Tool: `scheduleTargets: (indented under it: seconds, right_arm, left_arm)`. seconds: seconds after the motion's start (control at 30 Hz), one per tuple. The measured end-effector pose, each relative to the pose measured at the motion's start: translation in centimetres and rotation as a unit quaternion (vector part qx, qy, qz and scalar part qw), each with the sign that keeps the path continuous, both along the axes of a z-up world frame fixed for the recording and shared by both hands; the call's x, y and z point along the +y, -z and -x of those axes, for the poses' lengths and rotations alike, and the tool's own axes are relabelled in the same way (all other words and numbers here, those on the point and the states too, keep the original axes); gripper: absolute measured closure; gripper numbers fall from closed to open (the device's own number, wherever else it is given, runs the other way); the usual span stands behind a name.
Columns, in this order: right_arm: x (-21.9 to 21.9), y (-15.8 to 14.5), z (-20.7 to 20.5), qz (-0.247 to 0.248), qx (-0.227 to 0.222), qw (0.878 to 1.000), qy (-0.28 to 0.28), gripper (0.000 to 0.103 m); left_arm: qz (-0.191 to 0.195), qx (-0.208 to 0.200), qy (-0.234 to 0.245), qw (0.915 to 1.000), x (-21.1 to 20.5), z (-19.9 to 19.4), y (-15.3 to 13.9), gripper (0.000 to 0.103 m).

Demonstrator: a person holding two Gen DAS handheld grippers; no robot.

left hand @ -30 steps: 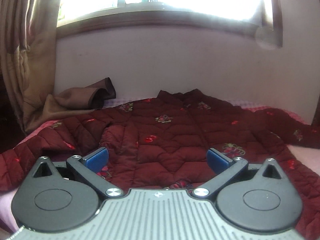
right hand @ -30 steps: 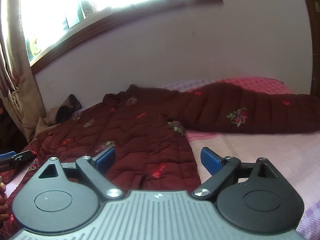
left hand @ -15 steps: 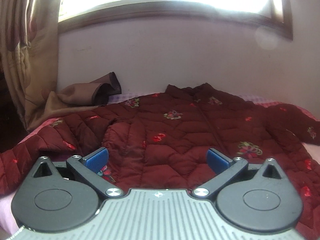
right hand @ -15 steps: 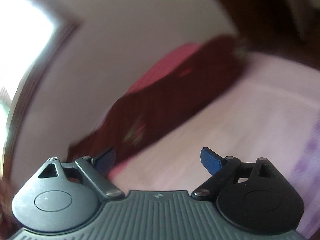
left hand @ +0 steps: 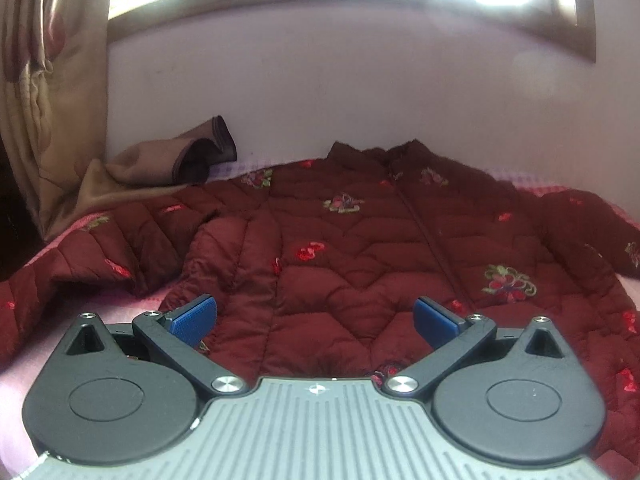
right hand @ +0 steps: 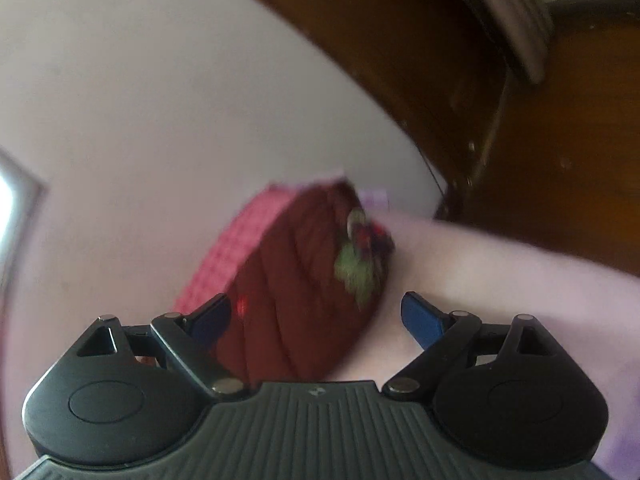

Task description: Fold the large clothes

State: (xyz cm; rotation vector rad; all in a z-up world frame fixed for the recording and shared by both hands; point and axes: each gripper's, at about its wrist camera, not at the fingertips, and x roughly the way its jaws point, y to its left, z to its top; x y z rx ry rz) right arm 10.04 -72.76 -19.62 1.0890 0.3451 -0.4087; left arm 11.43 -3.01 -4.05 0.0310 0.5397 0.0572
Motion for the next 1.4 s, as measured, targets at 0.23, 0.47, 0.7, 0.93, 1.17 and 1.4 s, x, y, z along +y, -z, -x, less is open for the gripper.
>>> scheduleTargets:
  seconds: [0.23, 0.47, 0.7, 0.93, 1.17, 1.4]
  right_arm:
    - [-0.7, -0.5, -3.9, 0.026, 0.049, 0.998, 0.002, 0.091]
    - [6.4, -13.4, -6.7, 0.111, -0.078, 0.987, -0.082, 0.092]
    - [23.5, -26.7, -11.5, 0.155, -0.216, 0.936, -0.231, 0.092]
    - [41.3, -26.6, -16.8, 0.099, -0.243, 0.894, -0.364, 0.092]
    - [55.4, -18.5, -19.1, 0.09, -0.158, 0.865, -0.468, 0.092]
    - [60.7, -14.3, -18.8, 0.275, -0.068, 0.82, -0.497, 0.092]
  left_arm:
    - [0.016, 0.02, -0.005, 0.9997, 0.6, -0.5, 0.6, 0.0]
    - [0.034, 0.007, -0.004, 0.9994, 1.9, 0.5, -0.4, 0.0]
    - [0.049, -0.022, -0.006, 0.9985, 4.4, 3.4, -2.0, 0.0]
    - [0.06, -0.027, -0.029, 0.9974, 8.1, 5.8, -1.9, 0.0]
    - [0.093, -0.005, -0.078, 0.9927, 12.9, 6.9, -0.1, 0.0]
    - [0.134, 0.004, -0.114, 0.9843, 16.7, 8.2, 0.9, 0.0]
